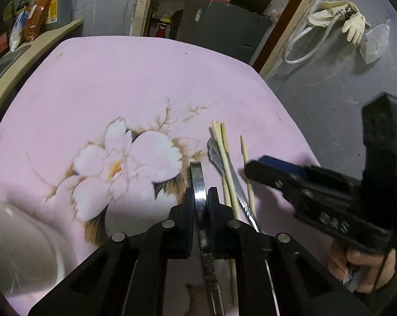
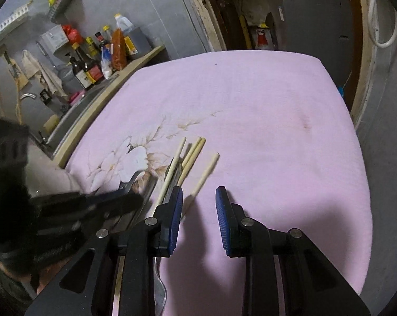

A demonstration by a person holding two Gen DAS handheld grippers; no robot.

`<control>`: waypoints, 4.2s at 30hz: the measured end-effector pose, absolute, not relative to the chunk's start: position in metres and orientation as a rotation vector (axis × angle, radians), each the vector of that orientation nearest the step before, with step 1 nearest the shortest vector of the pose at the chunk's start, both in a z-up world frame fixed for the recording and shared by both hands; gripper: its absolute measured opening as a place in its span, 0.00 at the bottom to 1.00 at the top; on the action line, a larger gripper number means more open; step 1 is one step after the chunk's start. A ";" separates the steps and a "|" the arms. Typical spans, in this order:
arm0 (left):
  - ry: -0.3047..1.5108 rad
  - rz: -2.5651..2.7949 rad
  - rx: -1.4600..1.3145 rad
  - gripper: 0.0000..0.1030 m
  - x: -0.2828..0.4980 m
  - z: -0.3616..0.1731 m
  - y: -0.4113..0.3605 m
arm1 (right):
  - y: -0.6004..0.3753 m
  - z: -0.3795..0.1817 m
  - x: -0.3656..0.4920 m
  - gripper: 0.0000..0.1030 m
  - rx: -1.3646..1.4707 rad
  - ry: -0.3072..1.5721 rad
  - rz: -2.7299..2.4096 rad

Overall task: Organize utensils
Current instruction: 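Grasp a steel spoon with the left tool while the right tool grasps a chopstick, then lift the spoon and chopstick and carry both toward the white holder, then lower the spoon and chopstick into the white holder and open both tools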

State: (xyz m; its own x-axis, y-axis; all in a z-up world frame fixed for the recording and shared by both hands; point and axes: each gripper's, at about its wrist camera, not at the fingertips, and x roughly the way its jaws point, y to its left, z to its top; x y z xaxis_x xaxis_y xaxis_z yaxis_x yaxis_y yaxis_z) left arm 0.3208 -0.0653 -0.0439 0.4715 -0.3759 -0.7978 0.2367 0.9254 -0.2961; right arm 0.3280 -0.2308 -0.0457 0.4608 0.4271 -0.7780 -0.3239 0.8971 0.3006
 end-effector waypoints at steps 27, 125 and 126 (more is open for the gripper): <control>0.703 -0.383 -0.111 0.05 0.206 -0.006 -0.045 | -0.260 0.000 0.235 0.06 0.285 0.642 0.452; 0.128 -0.177 -0.184 0.54 0.163 0.070 0.088 | -0.131 0.076 0.187 0.36 0.130 0.130 0.541; 0.126 -0.182 -0.182 0.58 0.162 0.072 0.084 | -0.138 0.078 0.184 0.39 0.126 0.121 0.531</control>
